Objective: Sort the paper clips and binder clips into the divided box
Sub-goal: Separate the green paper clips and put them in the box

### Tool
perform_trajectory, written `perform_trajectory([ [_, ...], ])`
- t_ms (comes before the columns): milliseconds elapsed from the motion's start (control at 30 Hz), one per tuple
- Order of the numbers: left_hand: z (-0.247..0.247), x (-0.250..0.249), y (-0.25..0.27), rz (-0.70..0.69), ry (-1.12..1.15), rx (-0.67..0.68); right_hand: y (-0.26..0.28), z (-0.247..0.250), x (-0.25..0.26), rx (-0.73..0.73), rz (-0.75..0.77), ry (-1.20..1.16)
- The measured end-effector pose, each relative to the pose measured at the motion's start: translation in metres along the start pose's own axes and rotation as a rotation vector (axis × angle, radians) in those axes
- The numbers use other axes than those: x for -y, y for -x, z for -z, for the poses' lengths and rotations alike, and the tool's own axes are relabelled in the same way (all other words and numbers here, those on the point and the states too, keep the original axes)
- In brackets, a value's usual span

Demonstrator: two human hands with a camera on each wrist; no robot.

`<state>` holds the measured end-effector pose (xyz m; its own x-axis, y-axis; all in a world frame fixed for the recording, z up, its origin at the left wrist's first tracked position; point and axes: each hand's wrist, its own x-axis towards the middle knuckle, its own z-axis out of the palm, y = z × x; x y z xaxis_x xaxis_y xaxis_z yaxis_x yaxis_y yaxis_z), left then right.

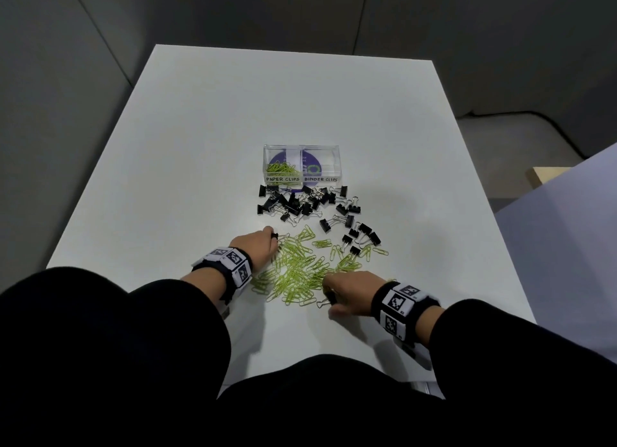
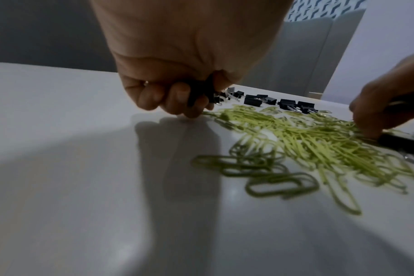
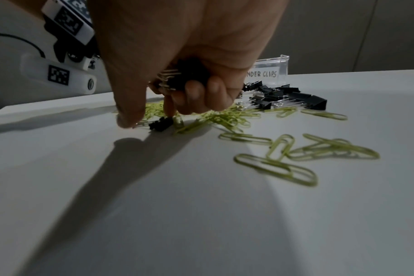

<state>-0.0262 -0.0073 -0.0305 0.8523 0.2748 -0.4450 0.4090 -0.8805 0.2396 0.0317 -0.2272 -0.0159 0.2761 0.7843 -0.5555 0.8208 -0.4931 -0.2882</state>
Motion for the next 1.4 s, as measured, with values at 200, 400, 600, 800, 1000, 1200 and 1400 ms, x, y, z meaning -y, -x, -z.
perform_trajectory([
  [200, -0.017, -0.024, 0.007, -0.122, 0.054, 0.077, -0.002, -0.002, -0.001, -0.052, 0.048, 0.077],
  [400, -0.003, -0.031, 0.002, -0.157, 0.066, 0.057, -0.008, 0.034, -0.016, -0.122, -0.090, -0.075],
  [600, 0.042, -0.005, -0.029, -0.054, 0.129, 0.023, -0.044, 0.071, -0.042, -0.249, -0.288, -0.184],
  [800, 0.062, 0.009, -0.054, -0.080, 0.140, -0.019, -0.083, 0.086, -0.052, -0.327, -0.286, -0.207],
  [1000, 0.064, -0.008, -0.076, -0.152, 0.162, -0.095, -0.110, 0.098, -0.052, -0.417, -0.245, -0.360],
  [1200, 0.068, -0.017, -0.089, -0.221, 0.133, -0.171, -0.109, 0.103, -0.052, -0.435, -0.116, -0.465],
  [1400, 0.067, -0.016, -0.079, -0.329, -0.031, -0.276, -0.081, 0.100, -0.077, -0.437, -0.205, -0.264],
])
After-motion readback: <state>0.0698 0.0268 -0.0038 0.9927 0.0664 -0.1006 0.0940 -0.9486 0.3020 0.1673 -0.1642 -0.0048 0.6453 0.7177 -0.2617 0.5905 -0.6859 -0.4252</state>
